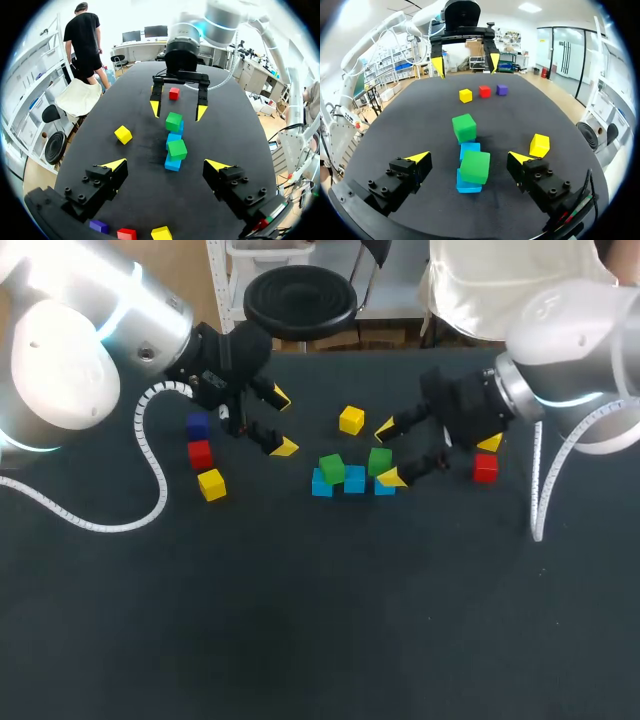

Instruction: Place the blue cubes, place green cubes on the blue cubes, place the yellow cubes on the green cubes, then place the red cubes on the yellow cubes, and place purple cube on the red cubes.

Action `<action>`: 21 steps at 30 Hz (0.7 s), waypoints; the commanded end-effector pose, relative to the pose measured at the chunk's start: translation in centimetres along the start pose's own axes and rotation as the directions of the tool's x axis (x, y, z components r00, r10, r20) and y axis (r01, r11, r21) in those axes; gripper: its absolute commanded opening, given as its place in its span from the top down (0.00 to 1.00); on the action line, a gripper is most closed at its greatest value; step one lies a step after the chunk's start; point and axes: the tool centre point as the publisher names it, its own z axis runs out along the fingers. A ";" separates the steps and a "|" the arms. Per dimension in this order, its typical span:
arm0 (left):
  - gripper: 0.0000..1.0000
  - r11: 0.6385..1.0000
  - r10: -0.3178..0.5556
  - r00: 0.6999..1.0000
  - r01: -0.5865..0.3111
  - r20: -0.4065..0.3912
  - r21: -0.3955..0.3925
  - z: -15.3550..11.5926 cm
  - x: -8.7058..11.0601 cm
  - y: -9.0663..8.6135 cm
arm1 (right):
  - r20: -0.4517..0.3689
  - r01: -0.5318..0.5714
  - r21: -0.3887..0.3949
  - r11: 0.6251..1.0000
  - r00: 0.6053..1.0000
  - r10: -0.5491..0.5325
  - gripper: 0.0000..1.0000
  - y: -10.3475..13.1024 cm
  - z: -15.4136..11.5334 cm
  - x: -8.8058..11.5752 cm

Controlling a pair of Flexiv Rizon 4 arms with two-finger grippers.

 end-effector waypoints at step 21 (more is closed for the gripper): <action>0.00 1.000 0.004 1.000 -0.004 0.006 -0.001 0.0 0.2 0.0 | -0.005 0.030 -0.022 0.999 1.000 -0.030 1.00 -0.8 0.4 -0.4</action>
